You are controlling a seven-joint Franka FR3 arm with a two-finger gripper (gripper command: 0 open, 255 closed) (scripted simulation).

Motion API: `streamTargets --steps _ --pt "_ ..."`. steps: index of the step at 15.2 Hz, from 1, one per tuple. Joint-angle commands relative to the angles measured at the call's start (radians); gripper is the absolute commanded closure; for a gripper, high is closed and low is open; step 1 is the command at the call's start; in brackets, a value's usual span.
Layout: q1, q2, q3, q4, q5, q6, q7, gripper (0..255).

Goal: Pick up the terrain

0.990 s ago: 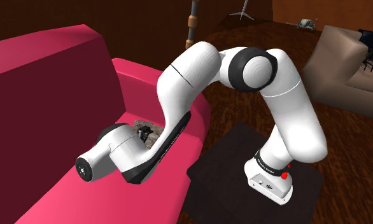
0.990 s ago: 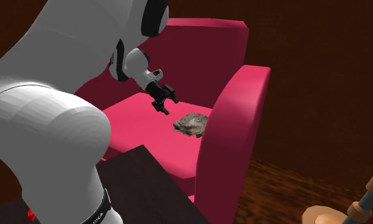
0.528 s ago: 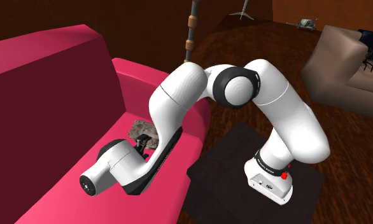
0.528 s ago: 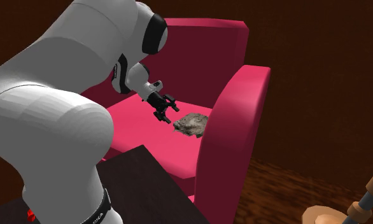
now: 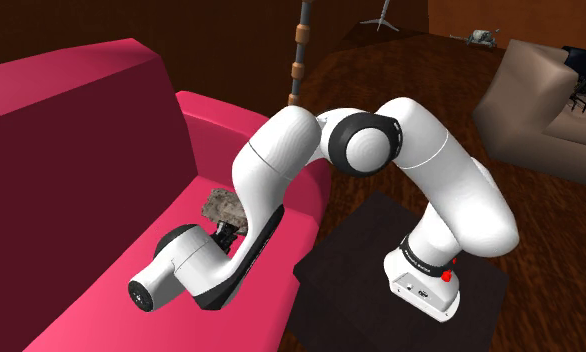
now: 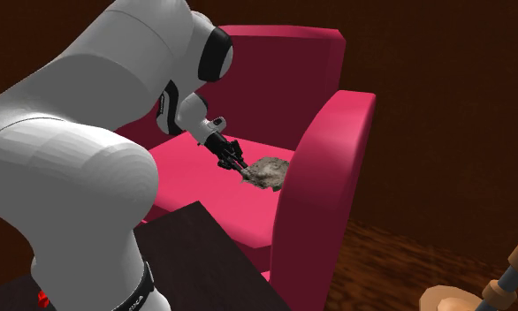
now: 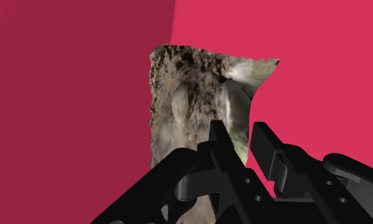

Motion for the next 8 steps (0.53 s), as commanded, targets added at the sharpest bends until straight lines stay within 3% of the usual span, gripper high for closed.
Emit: streamTargets --steps 1,8 --pt "0.000 0.000 0.000 0.000 0.000 0.000 0.000 255" --pt "-0.005 -0.021 0.006 -0.012 0.006 -0.007 -0.006 255"
